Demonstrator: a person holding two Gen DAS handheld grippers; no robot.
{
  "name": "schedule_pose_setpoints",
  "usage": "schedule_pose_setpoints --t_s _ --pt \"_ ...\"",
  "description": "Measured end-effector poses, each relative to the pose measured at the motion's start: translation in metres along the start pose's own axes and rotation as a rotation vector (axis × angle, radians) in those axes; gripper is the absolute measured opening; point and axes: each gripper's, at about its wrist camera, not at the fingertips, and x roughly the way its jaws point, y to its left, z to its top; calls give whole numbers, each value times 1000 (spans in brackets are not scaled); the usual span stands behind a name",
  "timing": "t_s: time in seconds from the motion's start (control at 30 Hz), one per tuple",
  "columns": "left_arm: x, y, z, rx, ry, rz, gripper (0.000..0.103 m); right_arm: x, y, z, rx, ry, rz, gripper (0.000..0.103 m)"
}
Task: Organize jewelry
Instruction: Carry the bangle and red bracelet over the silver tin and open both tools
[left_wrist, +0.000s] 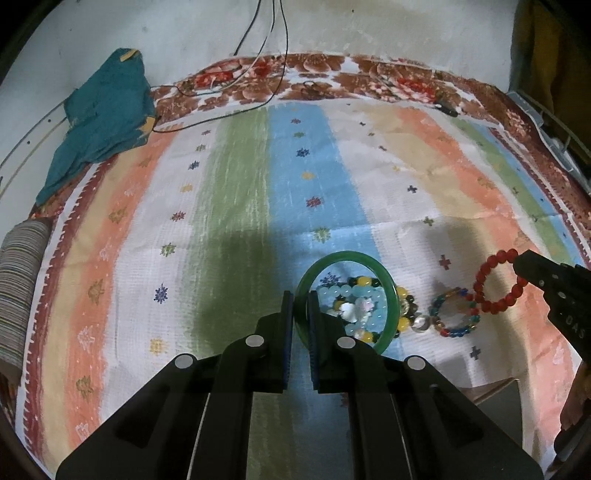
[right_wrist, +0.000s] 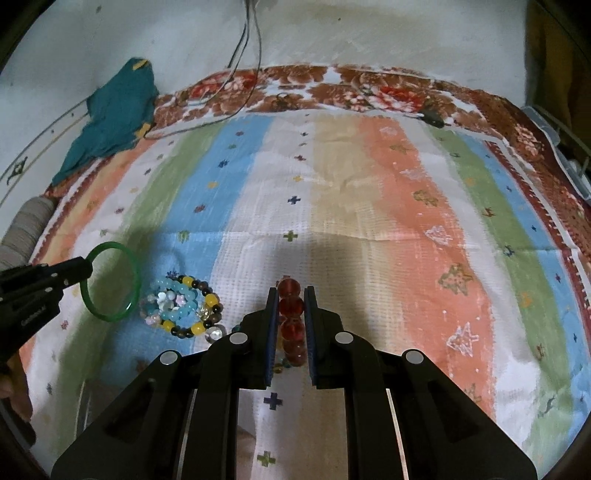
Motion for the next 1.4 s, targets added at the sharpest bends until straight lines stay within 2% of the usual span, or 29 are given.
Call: schedule_pose_setpoints --t_s 0.23,0.53,0.67,1.4 --pt "-26 -12 0 -7 -51 -29 7 -28 -1 -3 -13 -87 10 14" --pt "-62 -23 -8 -4 -106 -76 7 -54 4 -11 -31 -143 14 14" --pt "-71 -26 -15 -10 -98 -117 7 -71 7 -15 -40 -180 45 14" --pt "-102 -24 -45 -4 -109 -156 8 -116 25 -48 -76 -208 121 14"
